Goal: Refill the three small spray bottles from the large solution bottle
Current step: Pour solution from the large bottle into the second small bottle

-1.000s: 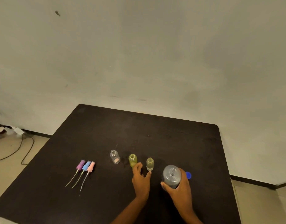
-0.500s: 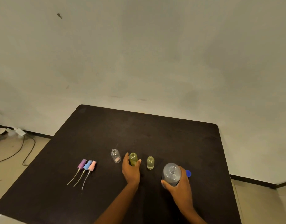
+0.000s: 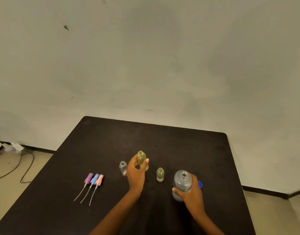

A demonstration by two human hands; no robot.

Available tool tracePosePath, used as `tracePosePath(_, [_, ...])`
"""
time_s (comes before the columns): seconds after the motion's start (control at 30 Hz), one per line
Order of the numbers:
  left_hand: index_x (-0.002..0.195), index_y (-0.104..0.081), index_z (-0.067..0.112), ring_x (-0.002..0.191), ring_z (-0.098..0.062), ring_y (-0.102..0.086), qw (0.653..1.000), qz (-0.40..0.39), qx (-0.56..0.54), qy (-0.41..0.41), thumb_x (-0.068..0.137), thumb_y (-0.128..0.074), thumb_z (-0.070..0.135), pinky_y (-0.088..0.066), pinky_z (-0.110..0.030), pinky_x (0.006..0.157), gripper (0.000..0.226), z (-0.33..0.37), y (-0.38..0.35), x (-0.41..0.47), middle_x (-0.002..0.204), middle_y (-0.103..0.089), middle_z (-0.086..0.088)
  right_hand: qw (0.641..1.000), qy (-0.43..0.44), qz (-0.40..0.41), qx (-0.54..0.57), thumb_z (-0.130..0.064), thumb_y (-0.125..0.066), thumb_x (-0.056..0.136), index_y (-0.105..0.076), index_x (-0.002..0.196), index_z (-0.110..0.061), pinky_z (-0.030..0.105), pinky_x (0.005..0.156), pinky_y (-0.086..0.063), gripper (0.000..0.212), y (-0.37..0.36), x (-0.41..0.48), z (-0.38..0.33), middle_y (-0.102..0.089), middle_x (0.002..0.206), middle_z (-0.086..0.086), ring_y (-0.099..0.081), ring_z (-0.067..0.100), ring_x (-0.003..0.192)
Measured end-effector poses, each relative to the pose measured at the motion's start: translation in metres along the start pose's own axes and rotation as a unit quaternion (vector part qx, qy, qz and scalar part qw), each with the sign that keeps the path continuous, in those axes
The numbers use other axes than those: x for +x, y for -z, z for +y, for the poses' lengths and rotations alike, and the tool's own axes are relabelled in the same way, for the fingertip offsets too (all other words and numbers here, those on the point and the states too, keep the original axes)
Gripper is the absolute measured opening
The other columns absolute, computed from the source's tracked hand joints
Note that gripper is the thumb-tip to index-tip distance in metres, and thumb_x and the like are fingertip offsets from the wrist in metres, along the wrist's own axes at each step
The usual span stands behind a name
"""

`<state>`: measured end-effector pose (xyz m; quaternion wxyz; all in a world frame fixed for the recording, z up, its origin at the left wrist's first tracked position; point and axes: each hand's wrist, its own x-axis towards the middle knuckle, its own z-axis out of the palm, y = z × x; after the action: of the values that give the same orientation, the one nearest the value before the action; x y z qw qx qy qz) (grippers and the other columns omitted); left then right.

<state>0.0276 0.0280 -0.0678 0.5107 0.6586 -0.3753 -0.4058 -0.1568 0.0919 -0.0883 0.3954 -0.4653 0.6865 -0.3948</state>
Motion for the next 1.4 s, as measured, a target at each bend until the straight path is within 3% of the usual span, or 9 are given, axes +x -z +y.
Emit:
tracePosePath(0.17, [0.111,-0.058,0.022,0.098,-0.01,-0.061,0.997,-0.057,-0.016,-0.052,0.082,-0.069,0.024,-0.047,-0.013,0.075,0.031,0.058,0.01,0.005,0.102,-0.064,0.006,0.997,0.035,0.058,0.034,-0.012,-0.088,0.053,-0.043,0.106,-0.03,0.035,0.087,-0.046,0.071,0.007,0.008,-0.036,-0.057,0.105,-0.003,-0.056,0.023,0.103])
tracePosePath(0.27, [0.104,-0.062,0.026,0.098,-0.016,-0.066,0.987,-0.133,-0.038,-0.086,0.078,-0.07,0.034,-0.055,-0.03,0.083,0.029,0.102,0.022,0.02,0.1,-0.068,0.003,0.99,0.097,0.093,0.037,-0.022,-0.09,0.049,-0.045,0.101,-0.039,0.039,0.088,-0.048,0.07,0.017,0.017,-0.084,-0.057,0.102,-0.007,-0.057,0.02,0.099])
tracePosePath(0.4, [0.113,-0.061,0.021,0.098,-0.02,-0.066,0.972,-0.189,-0.029,-0.134,0.069,-0.076,0.05,-0.056,-0.043,0.085,0.055,0.176,0.041,0.037,0.106,-0.067,-0.004,0.978,0.167,0.118,0.03,-0.054,-0.085,0.04,-0.046,0.108,-0.041,0.04,0.088,-0.048,0.079,0.032,0.032,-0.159,-0.057,0.111,-0.006,-0.054,0.021,0.104])
tracePosePath(0.53, [0.116,-0.057,0.015,0.093,-0.017,-0.066,0.956,-0.219,-0.048,-0.191,0.083,-0.067,0.026,-0.059,-0.026,0.068,0.037,0.254,0.058,0.048,0.109,-0.064,-0.004,0.956,0.243,0.163,-0.003,-0.067,-0.074,0.041,-0.045,0.119,-0.03,0.048,0.092,-0.046,0.091,0.05,0.042,-0.237,-0.056,0.118,0.001,-0.053,0.027,0.108])
tracePosePath(0.7, [0.104,-0.063,0.017,0.084,-0.013,-0.07,0.927,-0.258,-0.062,-0.265,0.084,-0.065,0.026,-0.059,-0.026,0.062,0.022,0.341,0.081,0.04,0.105,-0.067,-0.001,0.909,0.351,0.217,-0.067,-0.063,-0.07,0.046,-0.051,0.113,-0.022,0.051,0.09,-0.045,0.081,0.073,0.037,-0.325,-0.06,0.109,0.0,-0.058,0.025,0.1])
tracePosePath(0.83, [0.109,-0.064,0.013,0.082,-0.018,-0.072,0.9,-0.305,-0.037,-0.31,0.084,-0.065,0.025,-0.06,-0.036,0.07,0.027,0.391,0.095,0.03,0.102,-0.072,-0.005,0.891,0.367,0.242,-0.116,-0.049,-0.083,0.05,-0.05,0.114,-0.023,0.037,0.079,-0.045,0.076,0.096,0.031,-0.378,-0.059,0.107,0.001,-0.052,0.026,0.101])
tracePosePath(0.93, [0.108,-0.064,0.014,0.082,-0.02,-0.072,0.881,-0.33,-0.02,-0.339,0.082,-0.067,0.025,-0.06,-0.037,0.07,0.028,0.417,0.101,0.021,0.099,-0.073,-0.006,0.866,0.397,0.262,-0.153,-0.046,-0.084,0.051,-0.05,0.108,-0.025,0.036,0.075,-0.047,0.07,0.113,0.022,-0.412,-0.057,0.1,-0.004,-0.054,0.024,0.096])
tracePosePath(1.1, [0.106,-0.063,0.021,0.082,-0.017,-0.073,0.866,-0.358,-0.033,-0.348,0.081,-0.067,0.025,-0.06,-0.03,0.066,0.025,0.434,0.106,0.011,0.095,-0.075,-0.001,0.829,0.416,0.291,-0.236,-0.048,-0.08,0.054,-0.048,0.11,-0.024,0.028,0.068,-0.034,0.069,0.13,0.001,-0.448,-0.048,0.093,-0.01,-0.043,0.013,0.091])
tracePosePath(1.4, [0.106,-0.064,0.02,0.083,-0.017,-0.072,0.859,-0.372,-0.062,-0.346,0.079,-0.066,0.024,-0.057,-0.024,0.06,0.027,0.436,0.109,0.001,0.095,-0.075,0.001,0.755,0.466,0.294,-0.356,-0.047,-0.08,0.054,-0.046,0.116,-0.022,0.018,0.056,-0.031,0.075,0.142,-0.033,-0.49,-0.036,0.085,-0.019,-0.041,0.012,0.086])
